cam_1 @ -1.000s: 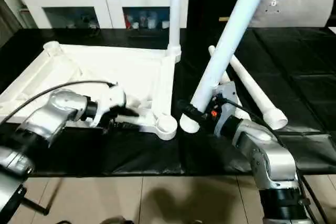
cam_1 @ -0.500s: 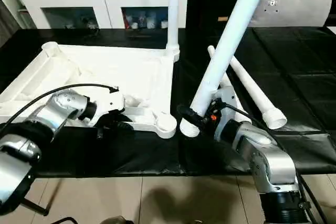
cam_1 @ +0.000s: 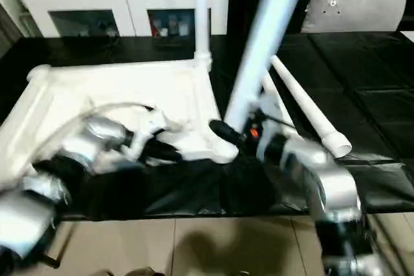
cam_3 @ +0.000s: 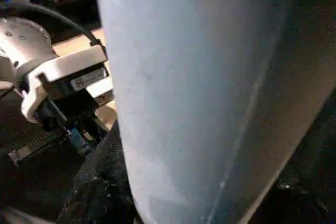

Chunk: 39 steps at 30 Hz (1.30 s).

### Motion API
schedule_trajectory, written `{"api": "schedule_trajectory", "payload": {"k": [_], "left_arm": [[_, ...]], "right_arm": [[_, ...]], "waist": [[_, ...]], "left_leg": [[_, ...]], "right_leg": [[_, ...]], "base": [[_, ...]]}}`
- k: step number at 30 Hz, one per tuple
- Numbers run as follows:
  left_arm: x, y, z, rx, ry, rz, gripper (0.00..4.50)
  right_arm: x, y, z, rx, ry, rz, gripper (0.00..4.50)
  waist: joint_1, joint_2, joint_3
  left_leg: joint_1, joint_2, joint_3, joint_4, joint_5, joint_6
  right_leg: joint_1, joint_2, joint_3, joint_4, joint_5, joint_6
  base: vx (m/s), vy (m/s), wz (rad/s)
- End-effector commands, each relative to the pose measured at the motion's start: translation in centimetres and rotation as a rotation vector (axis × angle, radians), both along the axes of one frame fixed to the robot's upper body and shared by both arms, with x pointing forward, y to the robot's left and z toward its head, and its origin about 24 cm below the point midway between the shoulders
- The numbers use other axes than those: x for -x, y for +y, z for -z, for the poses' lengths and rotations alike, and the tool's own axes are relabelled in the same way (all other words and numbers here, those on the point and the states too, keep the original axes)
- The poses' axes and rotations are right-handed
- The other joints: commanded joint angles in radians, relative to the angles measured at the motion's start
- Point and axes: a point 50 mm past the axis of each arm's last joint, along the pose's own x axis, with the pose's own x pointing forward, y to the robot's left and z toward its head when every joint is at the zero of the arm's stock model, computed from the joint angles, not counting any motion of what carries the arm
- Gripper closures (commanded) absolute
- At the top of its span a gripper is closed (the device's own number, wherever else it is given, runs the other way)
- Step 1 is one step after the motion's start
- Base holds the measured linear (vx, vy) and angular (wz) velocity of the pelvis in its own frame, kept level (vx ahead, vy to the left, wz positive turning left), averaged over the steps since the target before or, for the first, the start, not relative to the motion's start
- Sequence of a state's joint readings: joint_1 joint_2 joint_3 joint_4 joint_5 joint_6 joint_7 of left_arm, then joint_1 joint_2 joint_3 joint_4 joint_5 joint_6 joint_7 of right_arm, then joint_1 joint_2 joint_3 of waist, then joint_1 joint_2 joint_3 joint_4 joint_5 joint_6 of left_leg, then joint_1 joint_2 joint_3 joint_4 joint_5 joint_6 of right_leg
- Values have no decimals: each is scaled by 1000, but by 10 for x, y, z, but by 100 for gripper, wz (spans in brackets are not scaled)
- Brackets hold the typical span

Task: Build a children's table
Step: Rotate table base, then insert table leg to table base

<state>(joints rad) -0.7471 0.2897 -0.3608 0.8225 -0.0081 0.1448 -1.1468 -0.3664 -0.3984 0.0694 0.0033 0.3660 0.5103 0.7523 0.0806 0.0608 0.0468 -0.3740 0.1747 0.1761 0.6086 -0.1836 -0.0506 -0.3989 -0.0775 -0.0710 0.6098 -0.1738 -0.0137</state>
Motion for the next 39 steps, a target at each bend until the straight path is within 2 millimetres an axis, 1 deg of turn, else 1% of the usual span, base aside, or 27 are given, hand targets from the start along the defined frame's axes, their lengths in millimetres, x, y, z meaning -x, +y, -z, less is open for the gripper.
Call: {"api": "schedule_trajectory", "payload": {"k": [1, 2, 3, 4, 5, 6, 7, 9, 10, 11, 12, 14, 16, 19, 21, 25, 26, 27, 28, 31, 32, 33, 34, 36, 37, 39], "left_arm": [[11, 10, 22, -117, 36, -3, 450], [14, 13, 24, -137, 29, 11, 450], [17, 18, 26, -170, 22, 31, 450], [20, 22, 26, -197, 17, 47, 450], [21, 23, 26, -200, 15, 53, 450], [28, 29, 26, -223, 9, 106, 450], [30, 31, 25, -224, 12, 115, 450], [31, 31, 23, -210, 8, 128, 450], [32, 31, 23, -206, 6, 131, 450], [32, 29, 20, -170, -5, 130, 450], [32, 27, 17, -138, -14, 135, 450], [31, 26, 16, -122, -14, 134, 450], [31, 25, 13, -97, -20, 130, 450], [32, 22, 9, -61, -22, 126, 450], [33, 20, 8, -58, -26, 140, 450], [36, 19, 7, -59, -30, 187, 450], [37, 18, 6, -60, -31, 201, 450], [38, 18, 6, -57, -31, 214, 450], [38, 18, 6, -57, -31, 214, 450], [38, 17, 3, -50, -44, 206, 450], [35, 16, 2, -52, -58, 189, 450], [34, 16, 2, -55, -67, 178, 450], [33, 17, 2, -57, -72, 171, 450], [32, 17, 2, -59, -77, 163, 450], [32, 17, 2, -59, -75, 164, 450], [32, 18, 2, -58, -73, 165, 450]], "right_arm": [[-3, 2, 1, 50, -4, -5, 259], [-4, 1, 4, 70, 6, -2, 259], [-6, 0, 6, 75, 20, -4, 259], [-7, 0, 7, 77, 28, -7, 259], [-7, 0, 7, 76, 29, -9, 259], [-9, 0, 7, 70, 41, -35, 259], [-9, 0, 7, 68, 44, -45, 259], [-10, 0, 7, 55, 54, -57, 259], [-10, 0, 7, 52, 55, -58, 259], [-10, 0, 8, 43, 63, -75, 259], [-10, 0, 10, 39, 70, -97, 259], [-10, 0, 11, 38, 74, -107, 259], [-10, 0, 12, 34, 82, -122, 259], [-9, 1, 14, 27, 101, -159, 259], [-11, 3, 17, 39, 97, -155, 259], [-14, 5, 21, 48, 93, -151, 259], [-15, 6, 23, 51, 93, -152, 259], [-15, 8, 25, 58, 94, -158, 259], [-15, 8, 25, 58, 94, -158, 259], [-15, 11, 29, 63, 102, -173, 259], [-14, 12, 30, 63, 109, -183, 259], [-14, 12, 31, 65, 114, -190, 259], [-14, 12, 32, 66, 116, -192, 259], [-14, 12, 34, 68, 119, -193, 259], [-14, 12, 35, 66, 122, -191, 259], [-14, 11, 36, 62, 127, -189, 259]], "waist": [[1, -22, -58], [1, -20, -58], [-4, -26, -55], [-7, -24, -55], [-7, -20, -57], [-12, -18, -60], [-20, -19, -58], [-25, -20, -60], [-24, -21, -60], [-24, -28, -60], [-20, -27, -62], [-19, -26, -64], [-17, -27, -66], [-16, -27, -65], [-15, -28, -64], [-14, -28, -62], [-14, -28, -63], [-15, -30, -61], [-14, -29, -61], [-18, -29, -61], [-18, -36, -61], [-19, -34, -60], [-19, -40, -60], [-17, -35, -58], [-18, -36, -56], [-19, -37, -58]], "left_leg": [[12, 47, -18, -75, -234, 41], [12, 48, -22, -77, -242, 35], [12, 49, -22, -82, -257, 28], [13, 51, -24, -84, -270, 20], [14, 52, -27, -84, -276, 14], [14, 53, -28, -84, -277, 11], [8, 51, -26, -86, -263, 15], [10, 49, -22, -83, -248, 23], [12, 47, -19, -80, -242, 28], [11, 48, -19, -80, -236, 31], [10, 47, -19, -78, -218, 37], [9, 49, -18, -77, -198, 43], [9, 49, -17, -76, -179, 51], [8, 49, -16, -75, -172, 56], [8, 49, -15, -75, -172, 59], [10, 51, -15, -78, -190, 48], [11, 51, -16, -78, -193, 47], [9, 51, -16, -79, -197, 44], [10, 52, -17, -80, -200, 42], [11, 51, -17, -80, -204, 41], [9, 50, -17, -80, -200, 44], [10, 50, -16, -80, -202, 45], [10, 50, -15, -80, -202, 46], [12, 52, -17, -82, -220, 40], [13, 52, -18, -84, -237, 36], [14, 51, -18, -84, -245, 30]], "right_leg": [[52, -76, 46, -93, -354, -189], [52, -78, 45, -92, -382, -179], [50, -75, 45, -96, -412, -162], [48, -76, 47, -96, -425, -156], [48, -79, 48, -92, -422, -157], [49, -80, 48, -90, -402, -160], [52, -76, 49, -89, -367, -165], [49, -73, 50, -85, -321, -185], [49, -73, 50, -85, -312, -193], [50, -73, 50, -85, -310, -195], [52, -75, 50, -81, -300, -200], [51, -75, 50, -78, -268, -207], [52, -72, 49, -73, -223, -220], [53, -72, 49, -71, -207, -227], [52, -73, 49, -73, -218, -227], [49, -73, 49, -77, -262, -217], [49, -74, 49, -77, -264, -217], [49, -74, 50, -77, -271, -213], [50, -74, 50, -76, -274, -211], [49, -73, 50, -77, -271, -210], [51, -74, 50, -75, -268, -212], [50, -74, 49, -77, -277, -209], [49, -73, 50, -79, -281, -208], [47, -74, 50, -81, -313, -200], [46, -73, 50, -84, -332, -195], [46, -74, 50, -85, -340, -193]], "base": [[0, 0, 0], [0, 0, 0], [0, 0, 0], [0, 0, 0], [0, 0, 0], [0, 0, 0], [0, 0, 0], [0, 0, 0], [0, 0, 0], [0, 0, 0], [0, 0, 0], [0, 0, 0], [0, 0, 0], [0, 0, 0], [0, 0, 0], [0, 0, 0], [0, 0, 0], [0, 0, 0], [0, 0, 0], [0, 0, 0], [0, 0, 0], [0, 0, 0], [0, 0, 0], [0, 0, 0], [0, 0, 0], [0, 0, 0]]}}
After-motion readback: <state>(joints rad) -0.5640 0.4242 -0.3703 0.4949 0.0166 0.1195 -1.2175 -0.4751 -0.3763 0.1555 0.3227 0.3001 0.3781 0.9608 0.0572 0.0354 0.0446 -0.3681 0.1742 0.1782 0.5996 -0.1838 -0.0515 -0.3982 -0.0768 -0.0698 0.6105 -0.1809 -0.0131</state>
